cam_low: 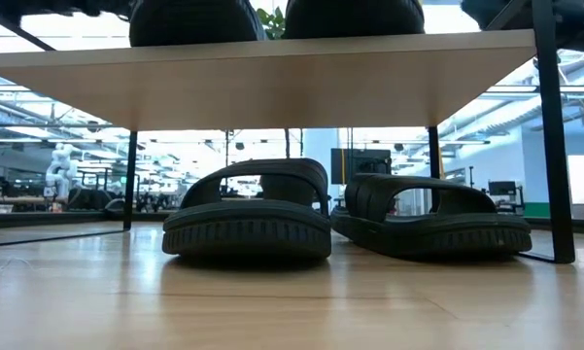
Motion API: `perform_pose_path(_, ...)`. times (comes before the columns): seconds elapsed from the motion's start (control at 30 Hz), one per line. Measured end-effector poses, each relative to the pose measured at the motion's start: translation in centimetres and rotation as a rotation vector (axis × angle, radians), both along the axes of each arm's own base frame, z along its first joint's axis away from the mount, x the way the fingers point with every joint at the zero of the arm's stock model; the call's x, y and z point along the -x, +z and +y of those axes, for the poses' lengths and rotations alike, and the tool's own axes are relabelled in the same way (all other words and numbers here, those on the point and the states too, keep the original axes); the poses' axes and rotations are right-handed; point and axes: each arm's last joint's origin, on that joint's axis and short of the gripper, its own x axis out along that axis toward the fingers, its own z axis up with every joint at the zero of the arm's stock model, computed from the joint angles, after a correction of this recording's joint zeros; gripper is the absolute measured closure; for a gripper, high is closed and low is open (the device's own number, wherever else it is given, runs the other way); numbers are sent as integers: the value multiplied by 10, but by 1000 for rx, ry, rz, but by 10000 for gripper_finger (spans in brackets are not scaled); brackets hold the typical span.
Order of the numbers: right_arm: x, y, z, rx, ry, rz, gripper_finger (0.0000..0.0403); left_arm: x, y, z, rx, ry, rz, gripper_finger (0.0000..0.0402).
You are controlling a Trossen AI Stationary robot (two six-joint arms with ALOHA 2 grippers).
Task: Pick and place slides into the shelf
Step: Return to Home Position
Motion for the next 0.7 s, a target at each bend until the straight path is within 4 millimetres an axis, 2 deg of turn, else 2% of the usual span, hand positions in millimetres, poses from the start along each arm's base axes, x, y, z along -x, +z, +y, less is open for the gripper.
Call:
perform_pose_path(0.13,18,-4,5,-18,9,-62,403,32,-1,-16,-25,93,-55,401)
perform_pose_path(0.27,26,-17,9,-17,4,-103,403,49,-12,-24,16,131,-179,402)
perform_pose_path(0.47,21,-53,9,-47,-49,-59,403,49,-49,-25,126,143,-207,402)
perform_pose_path(0.7,18,-66,10,-66,-90,-70,403,41,-74,-23,276,237,-138,402)
